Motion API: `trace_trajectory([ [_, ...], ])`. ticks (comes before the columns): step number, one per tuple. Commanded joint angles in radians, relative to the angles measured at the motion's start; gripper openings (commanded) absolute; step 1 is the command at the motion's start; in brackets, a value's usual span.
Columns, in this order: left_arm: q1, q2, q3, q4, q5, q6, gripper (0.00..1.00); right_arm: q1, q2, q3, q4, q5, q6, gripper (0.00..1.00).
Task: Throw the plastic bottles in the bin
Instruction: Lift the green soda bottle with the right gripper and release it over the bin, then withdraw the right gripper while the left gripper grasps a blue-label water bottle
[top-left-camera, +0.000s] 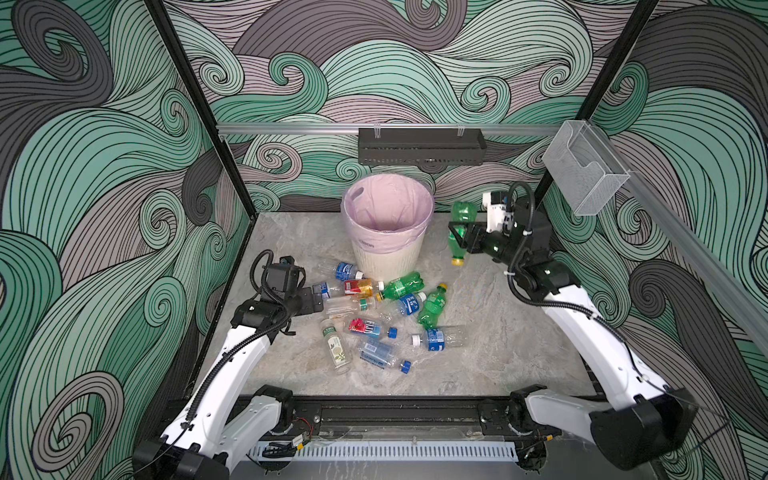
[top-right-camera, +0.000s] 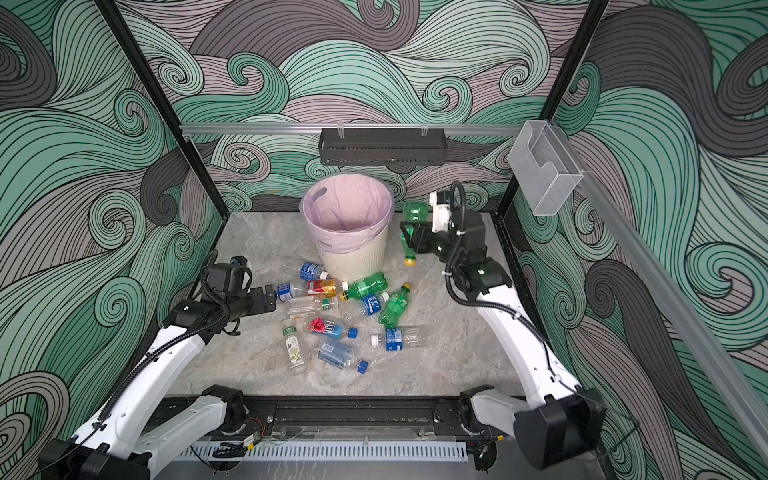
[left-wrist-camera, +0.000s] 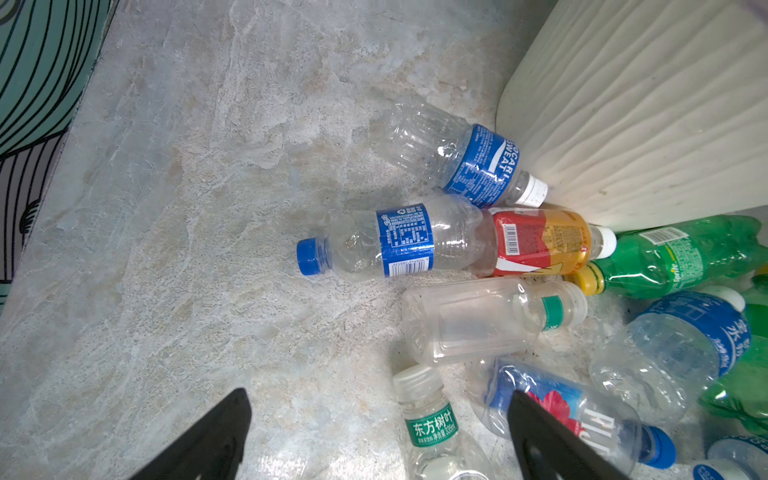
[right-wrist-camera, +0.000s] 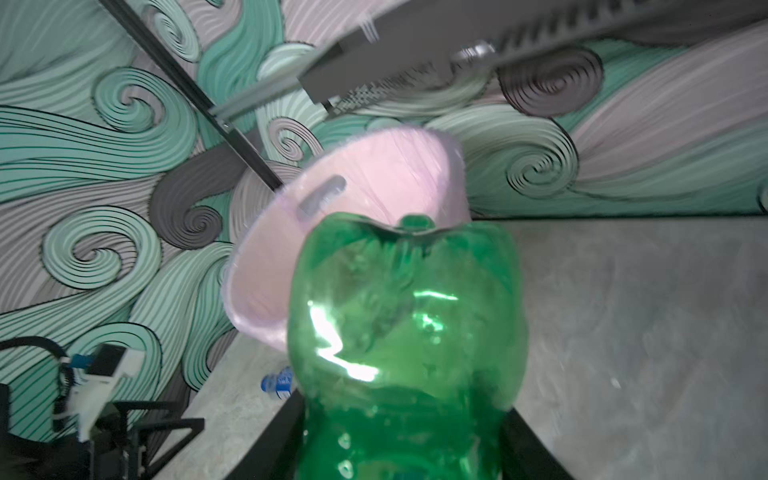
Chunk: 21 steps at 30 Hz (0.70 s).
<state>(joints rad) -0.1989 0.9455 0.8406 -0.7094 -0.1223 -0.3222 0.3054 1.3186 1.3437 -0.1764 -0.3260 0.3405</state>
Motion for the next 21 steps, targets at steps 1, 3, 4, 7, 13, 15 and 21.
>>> trace_trajectory([
  [1,0.004,0.022,0.024,0.016,0.01,0.008,0.99,0.054,0.227,0.308,0.016,-0.085,-0.006,0.58],
  [3,0.004,0.036,0.03,0.012,0.006,0.015,0.99,0.086,0.427,0.587,-0.062,-0.118,0.006,0.71],
  [4,0.004,0.041,0.03,0.011,0.001,0.017,0.99,0.096,0.51,0.708,-0.11,-0.126,0.009,0.74],
  [7,0.006,0.06,0.04,-0.002,-0.015,0.029,0.99,0.125,0.712,1.045,-0.323,-0.116,-0.013,0.76],
  [13,0.007,0.08,0.053,-0.01,-0.027,0.056,0.99,0.143,0.571,0.87,-0.318,-0.05,-0.098,0.86],
  [15,0.007,0.099,0.052,0.011,-0.026,0.065,0.99,0.144,0.443,0.692,-0.231,-0.027,-0.121,0.89],
  [21,0.009,0.214,0.101,0.047,-0.041,0.089,0.99,0.137,0.14,0.335,-0.168,0.047,-0.15,0.93],
])
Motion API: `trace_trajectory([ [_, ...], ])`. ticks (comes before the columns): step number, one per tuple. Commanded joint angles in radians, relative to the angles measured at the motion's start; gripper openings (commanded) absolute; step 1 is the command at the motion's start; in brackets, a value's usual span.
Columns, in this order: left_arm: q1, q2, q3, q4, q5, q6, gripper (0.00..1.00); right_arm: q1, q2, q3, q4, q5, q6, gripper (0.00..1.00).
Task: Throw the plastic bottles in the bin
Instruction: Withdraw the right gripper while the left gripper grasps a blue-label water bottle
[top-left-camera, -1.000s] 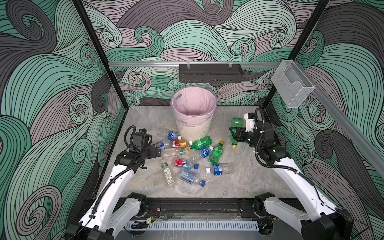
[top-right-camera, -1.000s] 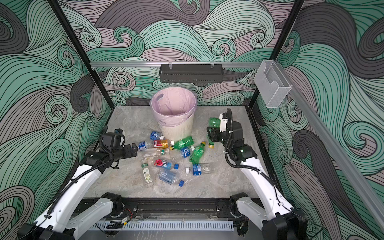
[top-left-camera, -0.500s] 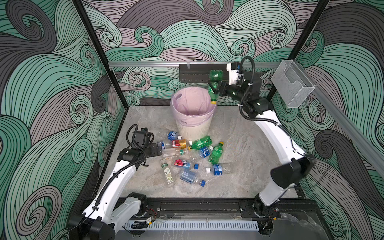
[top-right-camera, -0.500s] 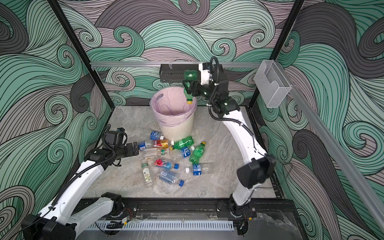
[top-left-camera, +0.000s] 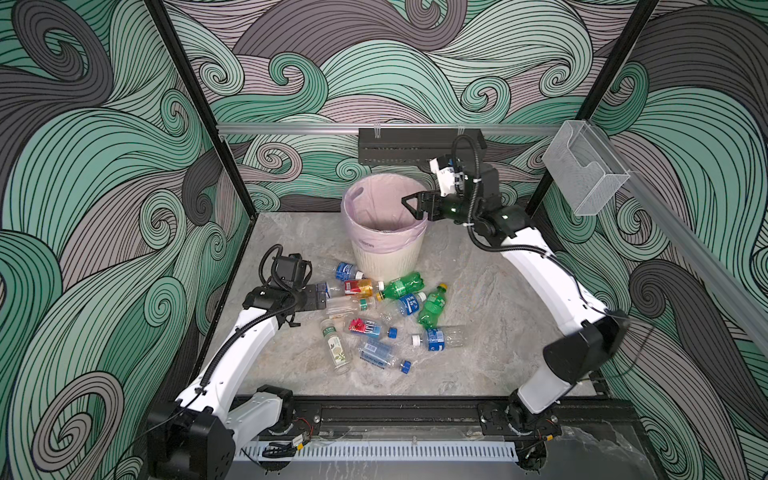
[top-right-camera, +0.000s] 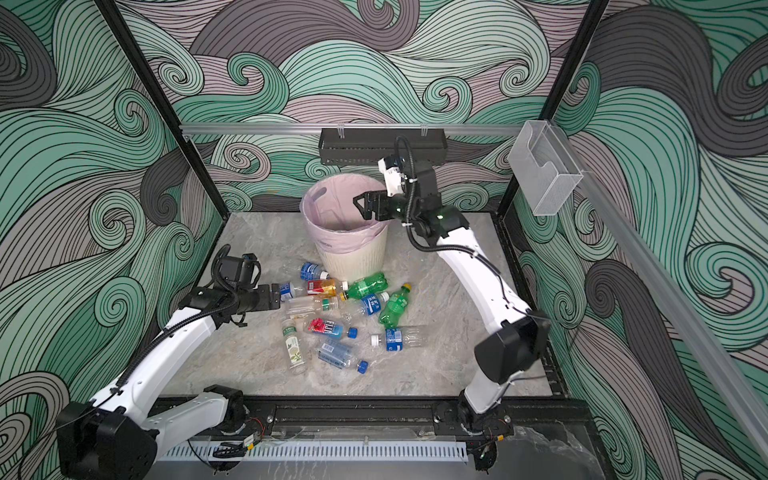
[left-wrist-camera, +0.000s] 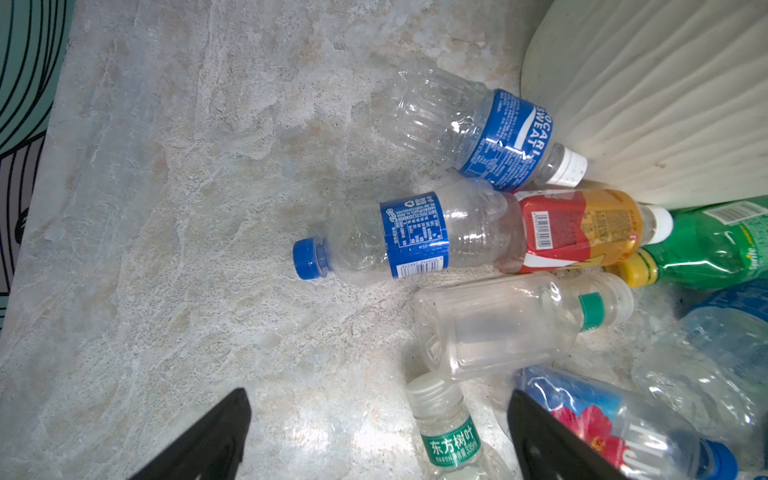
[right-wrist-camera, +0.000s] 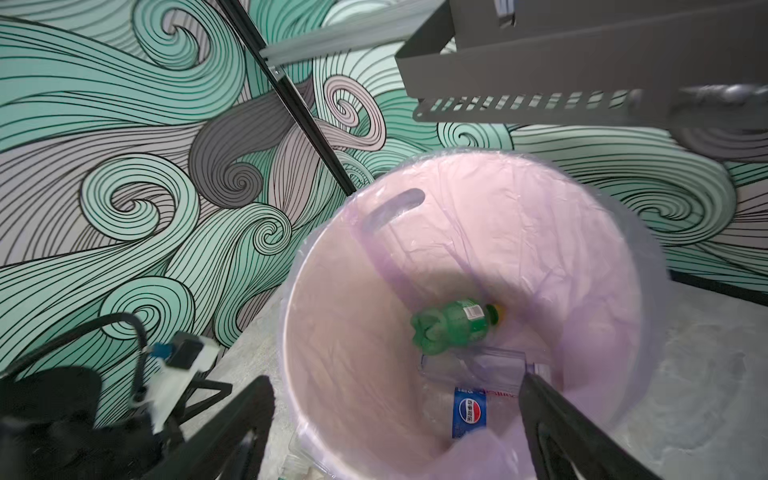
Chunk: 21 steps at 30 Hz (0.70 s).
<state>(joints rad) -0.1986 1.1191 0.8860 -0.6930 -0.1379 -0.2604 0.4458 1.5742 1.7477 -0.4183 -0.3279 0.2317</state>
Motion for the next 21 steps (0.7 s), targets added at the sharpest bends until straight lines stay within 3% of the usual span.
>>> trace_trajectory([
  [1,0.008,0.071,0.07,0.033,-0.026,0.033,0.99,-0.005,-0.157,-0.12,0.073,0.052,-0.03,0.93],
  [7,0.008,0.264,0.21,-0.037,0.04,0.221,0.98,-0.027,-0.379,-0.437,0.073,0.12,0.007,0.95],
  [11,0.008,0.427,0.353,-0.183,-0.018,0.291,0.94,-0.082,-0.499,-0.599,0.036,0.158,0.047,0.95],
  [21,0.008,0.55,0.406,-0.194,0.034,0.458,0.88,-0.206,-0.642,-0.774,0.029,0.141,0.095,0.96],
])
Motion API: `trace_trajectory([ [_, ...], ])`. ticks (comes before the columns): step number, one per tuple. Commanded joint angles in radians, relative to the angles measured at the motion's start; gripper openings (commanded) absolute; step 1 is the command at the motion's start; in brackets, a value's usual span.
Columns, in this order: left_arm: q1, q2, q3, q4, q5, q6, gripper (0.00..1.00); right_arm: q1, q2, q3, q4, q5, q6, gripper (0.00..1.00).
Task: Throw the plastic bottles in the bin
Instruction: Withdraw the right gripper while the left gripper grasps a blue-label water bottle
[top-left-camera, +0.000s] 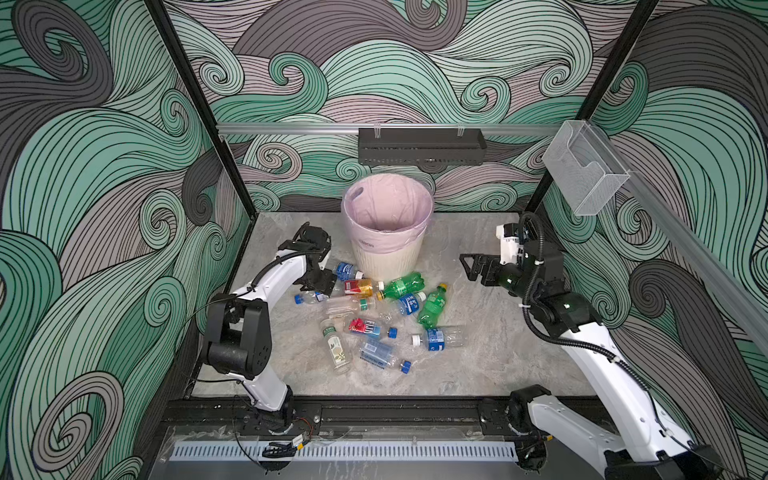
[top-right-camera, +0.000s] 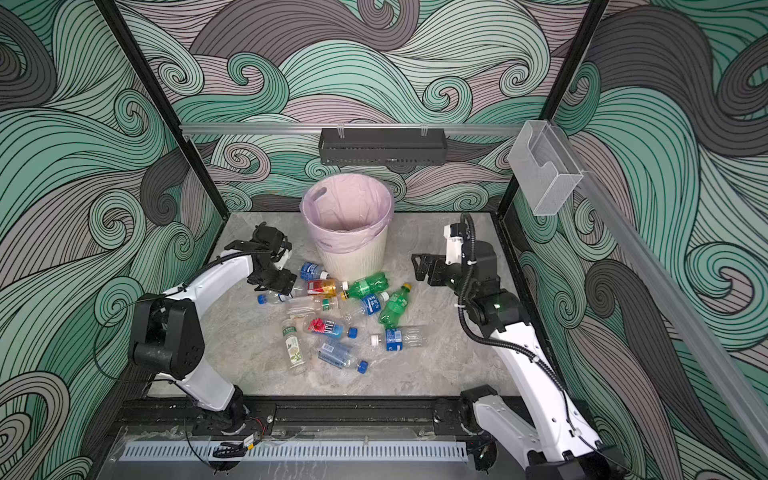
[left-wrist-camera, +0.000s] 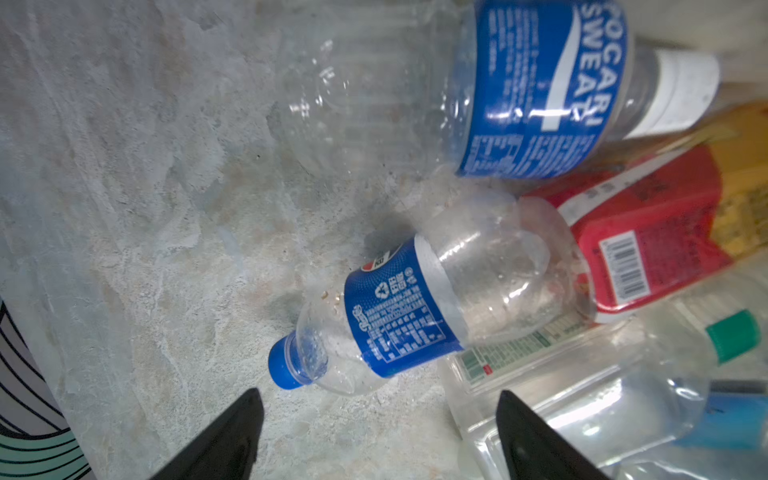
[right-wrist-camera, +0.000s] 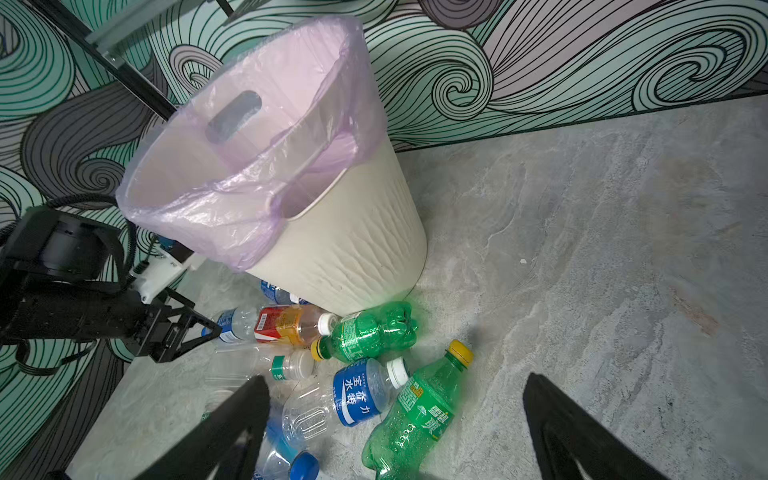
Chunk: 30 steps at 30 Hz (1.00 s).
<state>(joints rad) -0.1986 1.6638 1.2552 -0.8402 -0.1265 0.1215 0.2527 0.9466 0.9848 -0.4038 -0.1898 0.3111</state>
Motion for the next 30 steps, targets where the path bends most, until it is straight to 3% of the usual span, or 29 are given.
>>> trace_trajectory([
  [1,0.007,0.002,0.024,-0.036,0.025,0.093,0.88,-0.015,-0.016,-0.016,0.014,0.001,0.013,0.96],
  [8,0.01,-0.005,-0.029,0.066,-0.007,0.191,0.88,-0.02,-0.007,-0.047,0.036,0.001,0.022,0.96],
  [12,0.013,-0.001,-0.043,0.11,0.049,0.226,0.88,-0.032,-0.008,-0.105,0.084,0.018,0.027,0.96],
  [30,0.016,0.14,0.009,0.086,0.089,0.194,0.82,-0.072,-0.055,-0.212,0.137,-0.006,0.077,0.96],
])
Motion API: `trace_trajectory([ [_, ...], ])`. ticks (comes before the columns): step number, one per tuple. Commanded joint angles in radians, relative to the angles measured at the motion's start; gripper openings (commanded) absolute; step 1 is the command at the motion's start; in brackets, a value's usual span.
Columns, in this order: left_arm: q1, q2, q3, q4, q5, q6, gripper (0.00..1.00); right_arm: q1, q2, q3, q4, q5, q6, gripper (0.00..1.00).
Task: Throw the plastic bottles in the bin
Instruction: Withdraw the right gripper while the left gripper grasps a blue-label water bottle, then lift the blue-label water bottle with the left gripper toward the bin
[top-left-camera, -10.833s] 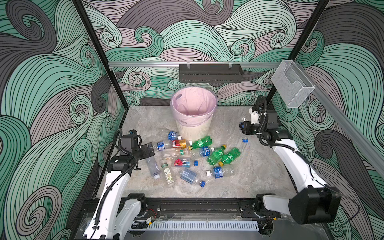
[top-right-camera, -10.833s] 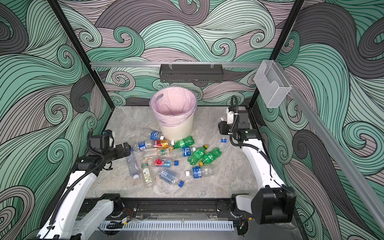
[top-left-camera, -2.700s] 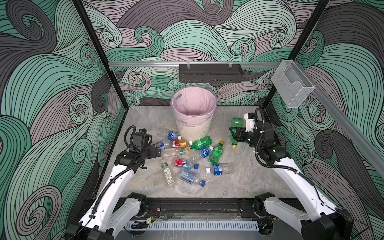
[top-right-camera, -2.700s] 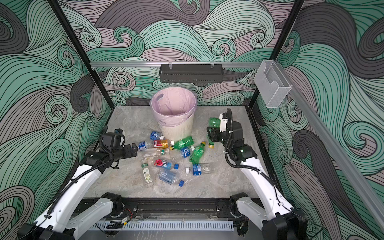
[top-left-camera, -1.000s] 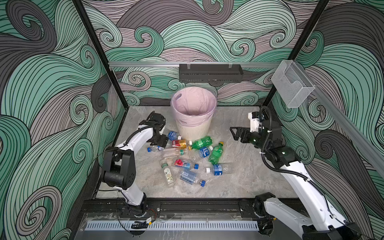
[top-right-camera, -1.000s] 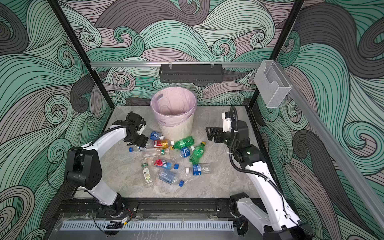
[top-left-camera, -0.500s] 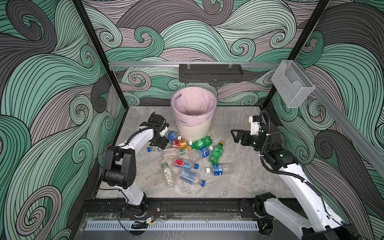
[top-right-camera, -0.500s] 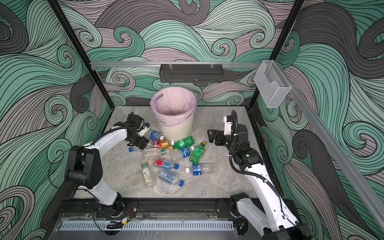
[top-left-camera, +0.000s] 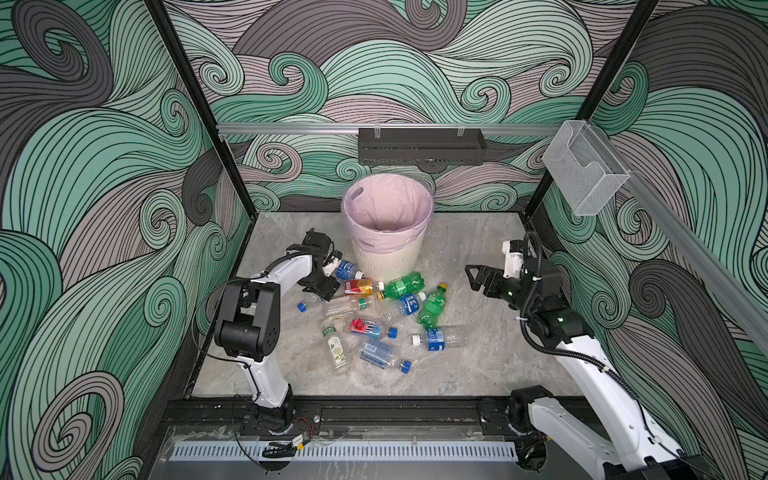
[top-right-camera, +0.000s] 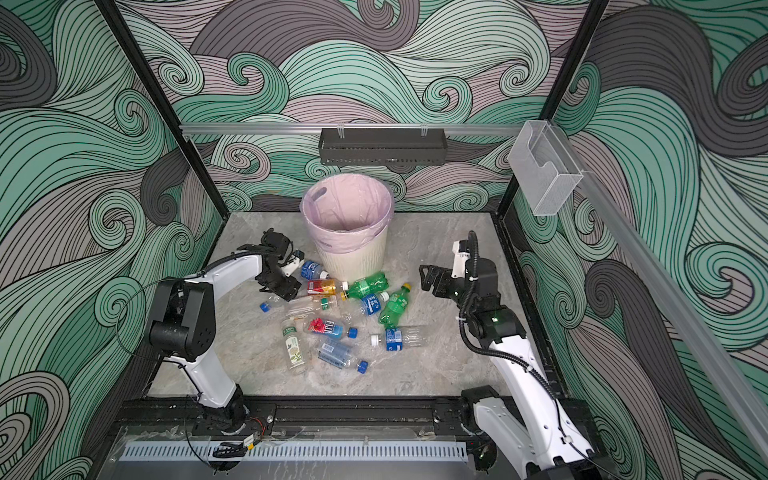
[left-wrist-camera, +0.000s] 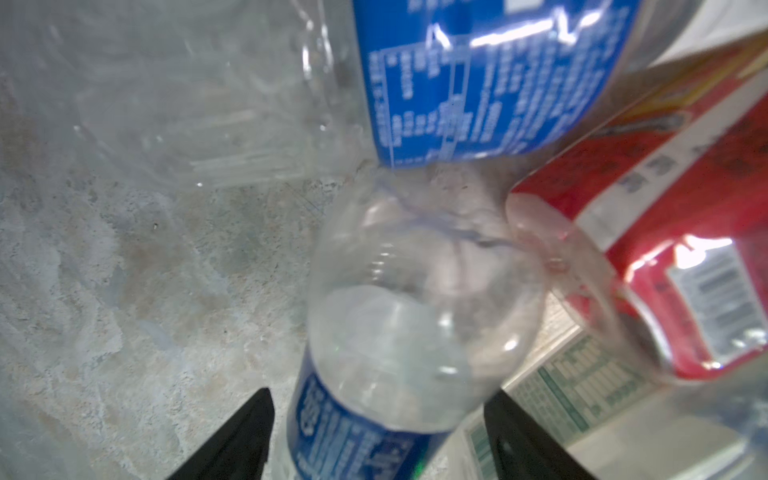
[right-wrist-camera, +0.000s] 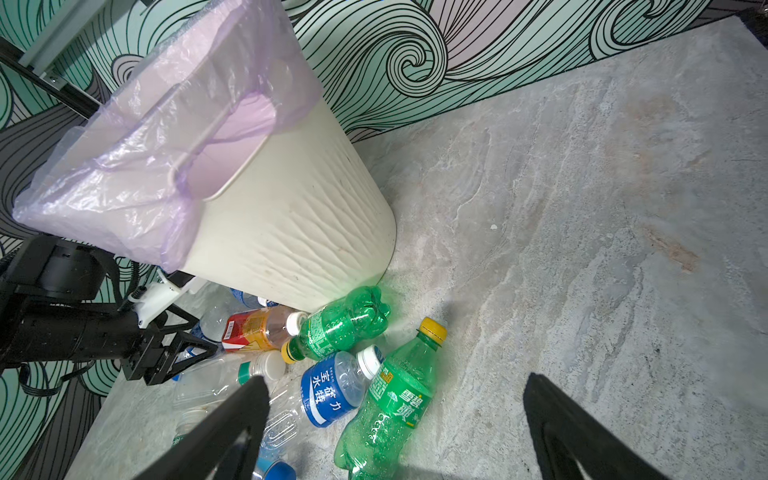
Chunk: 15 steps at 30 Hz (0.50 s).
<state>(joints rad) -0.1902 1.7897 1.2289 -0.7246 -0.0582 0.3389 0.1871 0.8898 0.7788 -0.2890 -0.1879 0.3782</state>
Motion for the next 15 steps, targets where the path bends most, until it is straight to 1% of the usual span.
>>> trace_trajectory([
  [1,0.008,0.019,0.034,-0.034,0.018,-0.031,0.8,-0.009,0.002,-0.007,0.022,-0.009,0.01,0.96],
  [4,0.008,0.027,0.05,-0.067,0.011,-0.057,0.77,-0.011,-0.003,-0.014,0.025,-0.009,0.009,0.96],
  [9,0.008,0.005,0.01,-0.054,0.031,-0.11,0.77,-0.017,-0.011,-0.024,0.024,-0.011,0.009,0.96],
  [11,0.008,0.02,0.019,-0.068,0.024,-0.134,0.77,-0.02,-0.008,-0.022,0.024,-0.017,0.008,0.96],
  [15,0.009,0.046,0.02,-0.072,0.021,-0.175,0.73,-0.021,-0.004,-0.015,0.02,-0.02,0.005,0.96],
])
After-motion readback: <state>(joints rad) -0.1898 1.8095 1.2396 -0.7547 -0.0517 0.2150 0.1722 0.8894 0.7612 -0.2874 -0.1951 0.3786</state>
